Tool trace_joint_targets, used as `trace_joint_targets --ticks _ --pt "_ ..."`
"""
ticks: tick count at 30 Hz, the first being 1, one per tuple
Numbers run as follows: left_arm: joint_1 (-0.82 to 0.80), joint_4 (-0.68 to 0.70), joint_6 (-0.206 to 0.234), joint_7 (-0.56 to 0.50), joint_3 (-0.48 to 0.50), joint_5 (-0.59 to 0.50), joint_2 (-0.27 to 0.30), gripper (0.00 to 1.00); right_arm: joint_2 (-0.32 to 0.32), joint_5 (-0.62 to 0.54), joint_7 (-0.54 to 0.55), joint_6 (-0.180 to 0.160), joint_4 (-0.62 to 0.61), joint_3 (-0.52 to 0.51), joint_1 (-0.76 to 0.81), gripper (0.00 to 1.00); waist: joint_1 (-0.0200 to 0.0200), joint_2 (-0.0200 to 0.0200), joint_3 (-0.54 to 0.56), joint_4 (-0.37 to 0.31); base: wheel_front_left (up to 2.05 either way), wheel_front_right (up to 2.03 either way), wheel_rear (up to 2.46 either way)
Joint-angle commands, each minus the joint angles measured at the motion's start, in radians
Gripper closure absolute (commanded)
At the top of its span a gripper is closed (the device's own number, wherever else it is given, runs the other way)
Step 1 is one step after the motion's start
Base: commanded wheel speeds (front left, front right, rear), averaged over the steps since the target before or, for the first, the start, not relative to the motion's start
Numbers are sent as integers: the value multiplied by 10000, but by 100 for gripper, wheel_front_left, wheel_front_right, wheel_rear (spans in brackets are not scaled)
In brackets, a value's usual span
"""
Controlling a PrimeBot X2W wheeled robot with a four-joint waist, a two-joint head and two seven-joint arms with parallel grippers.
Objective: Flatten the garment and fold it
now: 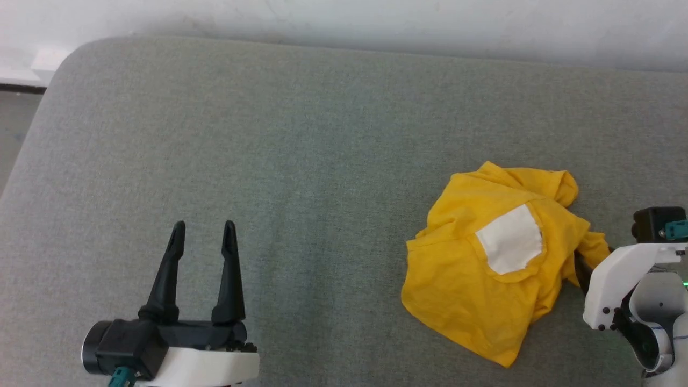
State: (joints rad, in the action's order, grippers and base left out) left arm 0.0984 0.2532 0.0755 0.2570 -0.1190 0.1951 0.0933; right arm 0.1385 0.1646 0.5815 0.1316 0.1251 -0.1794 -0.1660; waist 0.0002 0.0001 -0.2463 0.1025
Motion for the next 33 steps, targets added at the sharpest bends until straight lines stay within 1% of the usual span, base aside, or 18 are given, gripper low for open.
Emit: trace_joint_targets --ticks 1,5,6,7,8,12,16,20,23,25,28,30,33 --pt "-194 -43 -135 47 90 -98 -98 0 81 145 394 -9 7 162 99 0 -2 -1 -313 274 0 0 0" --pt "-263 -154 -332 47 186 -177 -230 0 185 109 1255 -9 0 364 168 0 -2 -1 -440 328 0 0 0" --pt "-280 -183 -372 47 204 -197 -255 0 193 77 1343 -9 -1 387 150 50 -2 -1 -447 325 0 0 0" --pt "-294 -213 -406 47 223 -215 -278 0 175 -4 1303 -9 -16 321 95 94 -2 -1 -435 309 0 0 0" --pt "-303 -248 -433 47 242 -231 -298 0 175 -96 1263 -9 -17 338 42 100 -2 -1 -400 286 0 0 0" --pt "-260 -378 -491 47 377 -277 -353 0 250 -211 864 -9 -233 588 -446 100 -2 -1 -75 49 0 0 0" --pt "-119 -468 -537 47 506 -329 -382 0 638 -150 306 -9 -674 914 -1525 100 -2 -1 324 -287 0 0 0" --pt "42 -500 -546 47 576 -351 -401 0 1092 -210 -377 -9 -1107 599 -2692 100 -2 -1 707 -493 0 0 0" --pt "192 -503 -568 47 586 -381 -410 0 1373 -413 -630 -9 -1454 -37 -2940 100 -2 -1 895 -535 0 0 0" --pt "277 -473 -581 47 603 -409 -414 0 1535 -589 -698 -9 -1636 -666 -2685 100 -2 -1 939 -537 0 0 0" --pt "407 -515 -602 47 590 -483 -418 0 1681 -975 -721 -9 -1703 -1735 -1518 100 -2 -1 914 -466 0 0 0" --pt "455 -567 -638 47 556 -513 -420 0 1532 -1158 -739 -9 -1588 -2506 -444 100 -2 -1 852 -400 0 0 0" --pt "482 -599 -657 47 564 -535 -422 0 1022 -1472 -640 -9 -1398 -3479 1114 100 -2 -1 726 -343 0 0 0"
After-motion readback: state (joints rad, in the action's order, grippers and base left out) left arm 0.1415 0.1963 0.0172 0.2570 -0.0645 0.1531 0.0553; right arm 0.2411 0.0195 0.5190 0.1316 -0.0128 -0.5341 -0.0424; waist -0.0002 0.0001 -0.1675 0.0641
